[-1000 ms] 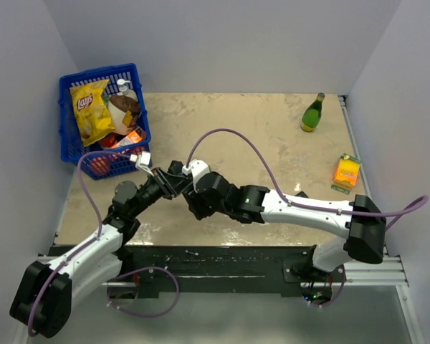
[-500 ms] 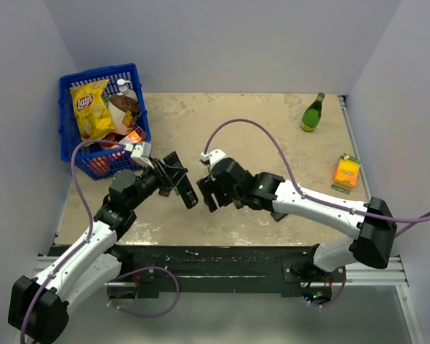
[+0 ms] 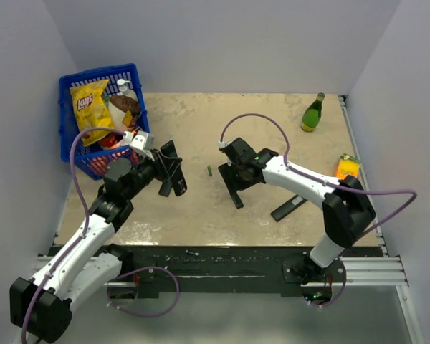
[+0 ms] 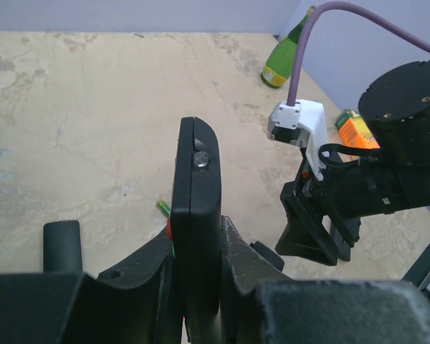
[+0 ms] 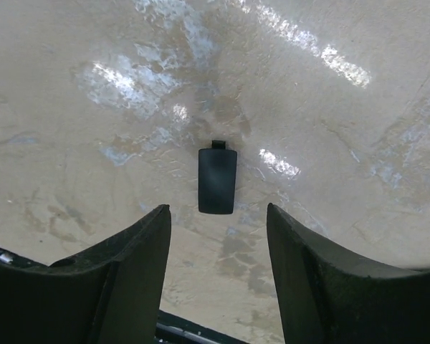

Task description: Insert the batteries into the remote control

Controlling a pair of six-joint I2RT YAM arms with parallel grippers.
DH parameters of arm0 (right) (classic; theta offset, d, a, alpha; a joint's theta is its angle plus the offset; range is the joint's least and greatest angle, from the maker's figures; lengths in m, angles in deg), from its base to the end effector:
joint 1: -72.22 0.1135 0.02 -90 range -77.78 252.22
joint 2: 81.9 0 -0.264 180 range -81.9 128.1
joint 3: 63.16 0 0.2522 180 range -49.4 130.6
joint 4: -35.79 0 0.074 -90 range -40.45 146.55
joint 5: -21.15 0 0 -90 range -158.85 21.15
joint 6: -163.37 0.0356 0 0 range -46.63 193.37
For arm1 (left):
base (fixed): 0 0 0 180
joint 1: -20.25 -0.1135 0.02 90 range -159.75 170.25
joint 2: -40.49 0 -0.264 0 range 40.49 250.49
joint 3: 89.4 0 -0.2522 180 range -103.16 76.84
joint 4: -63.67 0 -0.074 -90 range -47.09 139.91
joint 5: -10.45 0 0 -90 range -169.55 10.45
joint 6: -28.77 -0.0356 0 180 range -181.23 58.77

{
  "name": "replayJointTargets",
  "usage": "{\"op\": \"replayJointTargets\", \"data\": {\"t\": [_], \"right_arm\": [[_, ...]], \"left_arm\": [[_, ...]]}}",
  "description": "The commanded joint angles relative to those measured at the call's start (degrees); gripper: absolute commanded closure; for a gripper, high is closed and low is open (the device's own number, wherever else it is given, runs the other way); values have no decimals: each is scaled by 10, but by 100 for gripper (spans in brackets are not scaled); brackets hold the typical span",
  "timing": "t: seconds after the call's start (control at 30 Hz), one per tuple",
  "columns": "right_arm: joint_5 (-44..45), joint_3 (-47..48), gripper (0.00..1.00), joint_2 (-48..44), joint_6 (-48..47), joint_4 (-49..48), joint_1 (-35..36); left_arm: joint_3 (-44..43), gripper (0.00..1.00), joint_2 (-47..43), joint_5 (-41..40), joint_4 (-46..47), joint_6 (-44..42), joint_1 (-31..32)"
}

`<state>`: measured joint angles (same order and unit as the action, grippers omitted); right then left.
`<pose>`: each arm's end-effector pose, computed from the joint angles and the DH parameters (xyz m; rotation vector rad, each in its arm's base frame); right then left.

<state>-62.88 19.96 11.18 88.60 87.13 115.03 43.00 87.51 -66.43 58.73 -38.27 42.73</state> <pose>0.2484 0.2250 0.2375 -0.5966 2.5787 0.2078 0.1822 -0.0842 0.3009 0.1736 1.6966 -0.7869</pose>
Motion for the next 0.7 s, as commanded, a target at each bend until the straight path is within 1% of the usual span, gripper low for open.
{"op": "replayJointTargets", "data": {"t": [0.0, 0.17, 0.33, 0.53, 0.67], "right_arm": [[-20, 41, 44, 40, -30, 21, -12], [-36, 71, 45, 94, -38, 34, -14], [-34, 89, 46, 133, -36, 46, -13], [-28, 86, 46, 155, -30, 45, -13], [-33, 82, 50, 167, -34, 42, -14]], "left_arm": [[-3, 100, -4, 30, 3, -43, -12], [-4, 100, -18, 5, -15, -62, -11], [-7, 100, -20, 4, -18, -64, -12], [-7, 100, -24, 8, -18, -63, -11], [-7, 100, -23, 9, -19, -63, -11]]}}
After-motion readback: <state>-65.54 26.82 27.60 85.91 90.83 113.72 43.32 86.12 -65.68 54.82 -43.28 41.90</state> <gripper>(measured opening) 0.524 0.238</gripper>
